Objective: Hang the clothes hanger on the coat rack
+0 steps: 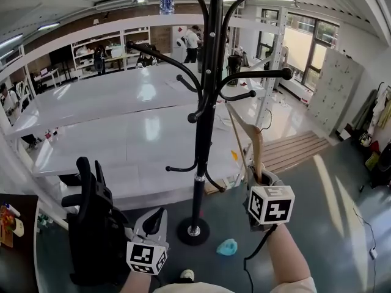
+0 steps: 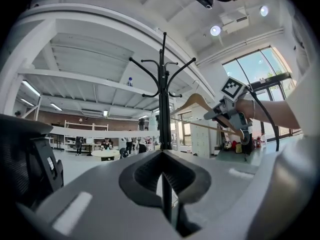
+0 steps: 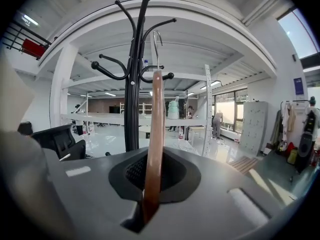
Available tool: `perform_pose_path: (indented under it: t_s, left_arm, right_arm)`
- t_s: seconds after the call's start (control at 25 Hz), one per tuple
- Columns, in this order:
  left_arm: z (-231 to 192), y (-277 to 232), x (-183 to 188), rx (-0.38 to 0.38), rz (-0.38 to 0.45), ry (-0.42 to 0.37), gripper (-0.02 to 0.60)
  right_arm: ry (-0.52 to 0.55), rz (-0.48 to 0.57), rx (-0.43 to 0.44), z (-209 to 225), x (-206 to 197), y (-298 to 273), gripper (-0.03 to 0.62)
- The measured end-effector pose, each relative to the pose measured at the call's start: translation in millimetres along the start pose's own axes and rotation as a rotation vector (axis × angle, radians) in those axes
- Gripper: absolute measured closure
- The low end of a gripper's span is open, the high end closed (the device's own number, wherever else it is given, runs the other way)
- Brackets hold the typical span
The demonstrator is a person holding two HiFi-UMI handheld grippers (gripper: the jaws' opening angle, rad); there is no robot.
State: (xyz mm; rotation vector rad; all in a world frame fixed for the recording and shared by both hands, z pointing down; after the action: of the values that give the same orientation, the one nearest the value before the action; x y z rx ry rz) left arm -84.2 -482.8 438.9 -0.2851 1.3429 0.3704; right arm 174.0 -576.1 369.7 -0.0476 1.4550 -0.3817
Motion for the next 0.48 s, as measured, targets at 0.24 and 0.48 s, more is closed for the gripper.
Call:
perform_pose_path:
  t_s: [0.24, 0.48]
  left_arm:
    - [-18.6, -7.6, -8.2, 0.016, -0.010, 0.010, 0.581]
    - [-35.3, -7.7, -25.7, 0.040, -0.052, 0.025, 0.581]
  right_arm:
    - [0.018, -0.043, 0.022, -6.3, 23.5, -44.1, 0.566]
    - [0.046, -0.123, 0.044, -16.0, 23.0, -81.4, 0.566]
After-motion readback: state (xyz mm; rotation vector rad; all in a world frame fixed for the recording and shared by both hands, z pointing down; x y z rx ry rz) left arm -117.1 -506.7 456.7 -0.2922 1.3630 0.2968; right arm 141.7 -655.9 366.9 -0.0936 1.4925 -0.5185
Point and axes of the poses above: the fingertips, and each gripper's own axes: y backward along the fingers, z to its right, x out of its top, the point moved 1 cm from there along y, backward along the fingers, and after that the axes turned 8 degrees about -y, right-handed, at the moved point
